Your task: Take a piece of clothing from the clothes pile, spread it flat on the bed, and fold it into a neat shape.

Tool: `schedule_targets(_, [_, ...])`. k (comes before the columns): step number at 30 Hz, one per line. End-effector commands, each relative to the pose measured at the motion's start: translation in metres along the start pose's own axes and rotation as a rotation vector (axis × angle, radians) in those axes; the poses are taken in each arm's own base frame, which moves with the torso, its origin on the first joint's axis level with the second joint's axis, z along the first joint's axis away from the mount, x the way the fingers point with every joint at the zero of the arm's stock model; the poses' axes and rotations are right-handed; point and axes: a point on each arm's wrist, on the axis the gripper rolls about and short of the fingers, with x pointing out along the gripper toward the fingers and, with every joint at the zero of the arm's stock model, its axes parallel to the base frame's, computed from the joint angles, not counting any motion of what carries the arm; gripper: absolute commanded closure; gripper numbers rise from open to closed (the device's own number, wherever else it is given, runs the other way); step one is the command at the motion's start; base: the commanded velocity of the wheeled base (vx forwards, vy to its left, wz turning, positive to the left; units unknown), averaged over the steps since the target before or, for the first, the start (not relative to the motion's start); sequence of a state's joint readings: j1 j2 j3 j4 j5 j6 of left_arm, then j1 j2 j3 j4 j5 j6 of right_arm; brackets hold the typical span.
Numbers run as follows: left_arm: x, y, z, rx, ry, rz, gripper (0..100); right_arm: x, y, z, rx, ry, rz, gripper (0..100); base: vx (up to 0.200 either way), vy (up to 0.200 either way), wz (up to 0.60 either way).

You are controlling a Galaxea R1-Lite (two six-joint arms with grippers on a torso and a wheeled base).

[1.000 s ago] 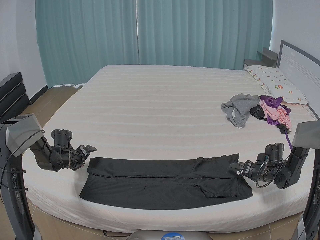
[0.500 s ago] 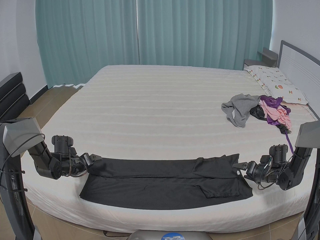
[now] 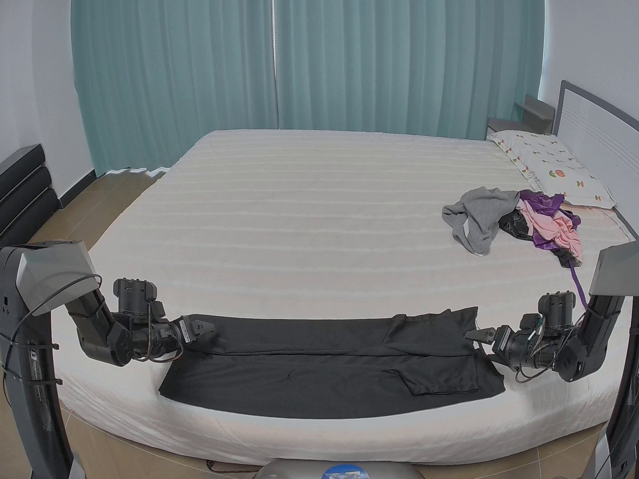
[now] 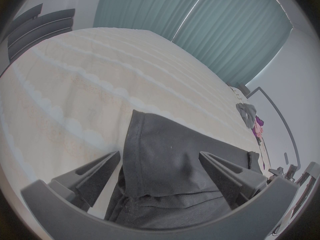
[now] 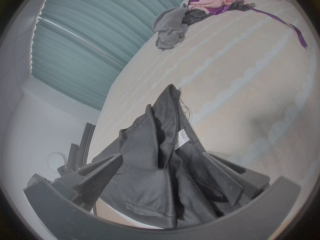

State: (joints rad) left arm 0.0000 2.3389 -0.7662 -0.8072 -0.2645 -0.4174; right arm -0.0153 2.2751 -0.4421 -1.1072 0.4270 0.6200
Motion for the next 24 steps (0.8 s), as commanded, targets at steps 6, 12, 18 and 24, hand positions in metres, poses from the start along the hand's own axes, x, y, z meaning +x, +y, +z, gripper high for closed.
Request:
schedule_targets(6, [-0.002,0.005,-0.014,0.048,0.049,0.021,0,0.000,-0.007,0.000,0.019,0.009,-0.004,0,0.000,0.000,0.00])
schedule_targets(12, [-0.002,0.005,-0.015,0.052,0.052,0.023,0,-0.001,-0.008,0.000,0.022,0.010,-0.003,0,0.000,0.000,0.00])
schedule_targets(18, [-0.004,0.005,-0.017,0.048,0.059,0.024,100,-0.001,-0.007,0.000,0.021,0.009,-0.002,0,0.000,0.000,0.00])
schedule_targets(24, [-0.010,0.002,-0.013,0.051,0.043,0.020,100,-0.001,-0.008,0.001,0.022,0.007,-0.002,0,0.000,0.000,0.00])
